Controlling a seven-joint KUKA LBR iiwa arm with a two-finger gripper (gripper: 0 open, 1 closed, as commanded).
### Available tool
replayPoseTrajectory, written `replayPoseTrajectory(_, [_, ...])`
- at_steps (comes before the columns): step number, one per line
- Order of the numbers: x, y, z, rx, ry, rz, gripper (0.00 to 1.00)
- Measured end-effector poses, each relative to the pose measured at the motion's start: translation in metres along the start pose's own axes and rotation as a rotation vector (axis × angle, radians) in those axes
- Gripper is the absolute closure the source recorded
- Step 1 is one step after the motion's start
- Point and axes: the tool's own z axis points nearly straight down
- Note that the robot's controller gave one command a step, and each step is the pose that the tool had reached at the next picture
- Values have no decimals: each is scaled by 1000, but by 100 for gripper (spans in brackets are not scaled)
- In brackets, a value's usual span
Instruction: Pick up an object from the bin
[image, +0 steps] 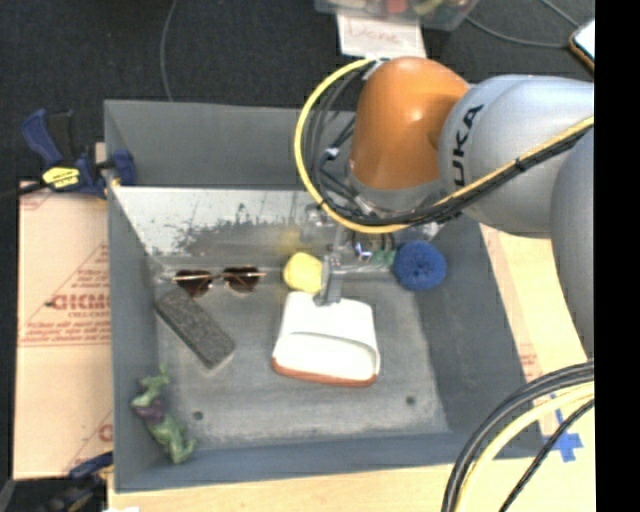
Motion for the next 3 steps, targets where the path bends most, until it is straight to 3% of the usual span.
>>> replayPoseTrajectory(1, [0,0,0,0,0,0,100])
replayPoseTrajectory(2, [0,0,0,0,0,0,100])
replayPoseTrajectory(3, [25,-4,91,-2,-2,28,100])
